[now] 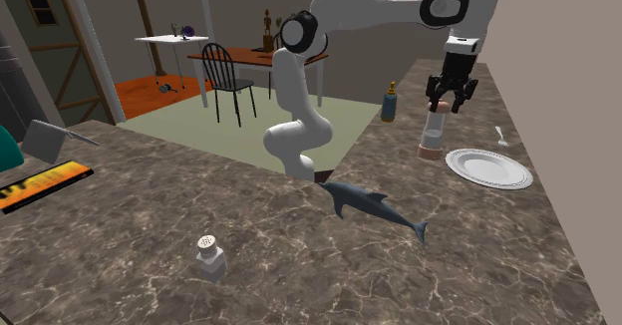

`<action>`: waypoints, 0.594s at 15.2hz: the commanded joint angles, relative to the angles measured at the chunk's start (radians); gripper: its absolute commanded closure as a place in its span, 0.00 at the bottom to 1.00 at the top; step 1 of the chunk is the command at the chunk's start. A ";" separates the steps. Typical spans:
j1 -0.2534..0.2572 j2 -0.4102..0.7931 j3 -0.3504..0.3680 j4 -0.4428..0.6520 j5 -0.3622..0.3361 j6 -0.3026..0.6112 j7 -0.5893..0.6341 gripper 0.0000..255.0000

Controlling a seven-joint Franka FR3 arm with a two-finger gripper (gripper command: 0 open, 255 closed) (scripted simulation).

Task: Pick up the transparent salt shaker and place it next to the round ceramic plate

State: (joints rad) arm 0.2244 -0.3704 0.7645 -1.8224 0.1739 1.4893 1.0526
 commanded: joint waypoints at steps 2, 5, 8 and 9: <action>0.006 -0.015 -0.002 -0.051 0.009 0.039 -0.005 1.00; 0.010 -0.025 0.000 -0.097 0.016 0.076 -0.008 1.00; 0.010 -0.025 0.000 -0.097 0.016 0.076 -0.008 1.00; 0.010 -0.025 0.000 -0.097 0.016 0.076 -0.008 1.00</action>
State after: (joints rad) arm 0.2347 -0.3950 0.7650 -1.9182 0.1902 1.5645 1.0444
